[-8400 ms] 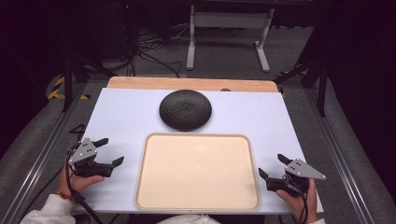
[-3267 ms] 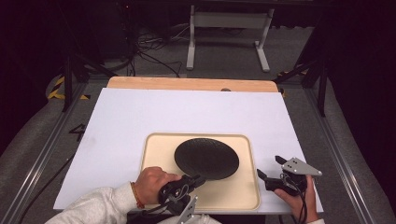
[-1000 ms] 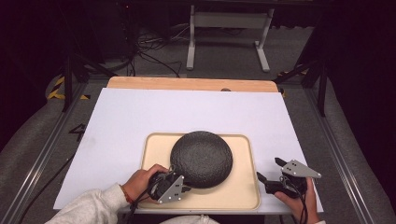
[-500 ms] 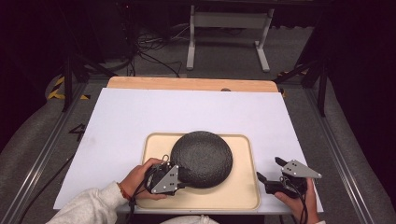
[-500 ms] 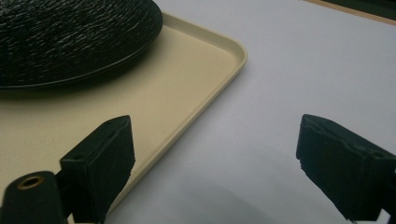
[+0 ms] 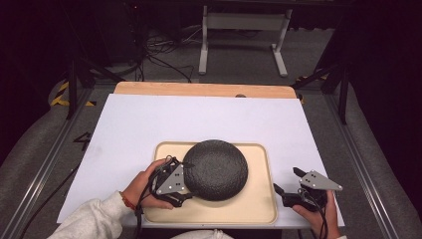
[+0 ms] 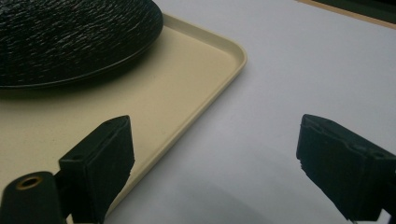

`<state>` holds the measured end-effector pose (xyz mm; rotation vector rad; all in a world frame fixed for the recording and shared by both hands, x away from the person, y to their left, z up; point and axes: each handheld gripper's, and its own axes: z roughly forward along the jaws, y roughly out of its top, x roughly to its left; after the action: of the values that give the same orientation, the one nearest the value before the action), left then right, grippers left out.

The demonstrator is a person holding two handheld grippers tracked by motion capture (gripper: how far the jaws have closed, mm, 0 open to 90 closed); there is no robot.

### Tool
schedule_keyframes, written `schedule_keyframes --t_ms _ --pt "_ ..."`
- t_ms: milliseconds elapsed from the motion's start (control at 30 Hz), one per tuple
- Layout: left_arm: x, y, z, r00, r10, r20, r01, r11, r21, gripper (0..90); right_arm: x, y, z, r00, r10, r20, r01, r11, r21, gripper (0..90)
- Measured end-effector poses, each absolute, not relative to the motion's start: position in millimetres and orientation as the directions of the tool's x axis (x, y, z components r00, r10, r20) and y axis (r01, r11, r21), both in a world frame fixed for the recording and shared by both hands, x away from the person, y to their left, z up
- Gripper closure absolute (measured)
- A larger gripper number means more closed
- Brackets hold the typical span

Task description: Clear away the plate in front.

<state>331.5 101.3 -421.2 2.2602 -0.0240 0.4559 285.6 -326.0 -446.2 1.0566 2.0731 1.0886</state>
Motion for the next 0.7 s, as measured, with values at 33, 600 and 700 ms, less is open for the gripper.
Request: schedule_keyframes --t_ms 33,600,700 --pt "332.7 103.0 -420.3 0.932 0.141 0.333 -0.157 -0.672 0.724 17.9 285.6 -325.9 -446.1 -0.530 0.840 -0.117 0.381 0.359 0.852 11.6" --pt "348.2 126.5 -413.6 0.909 0.249 0.335 -0.097 -0.653 0.751 7.0 285.0 -325.3 -446.0 -0.536 0.835 -0.122 0.377 0.366 0.851 11.5" --pt "351.6 132.4 -413.0 0.905 0.270 0.327 -0.078 -0.652 0.754 7.0 284.8 -325.0 -445.8 -0.540 0.832 -0.126 0.373 0.371 0.850 11.5"
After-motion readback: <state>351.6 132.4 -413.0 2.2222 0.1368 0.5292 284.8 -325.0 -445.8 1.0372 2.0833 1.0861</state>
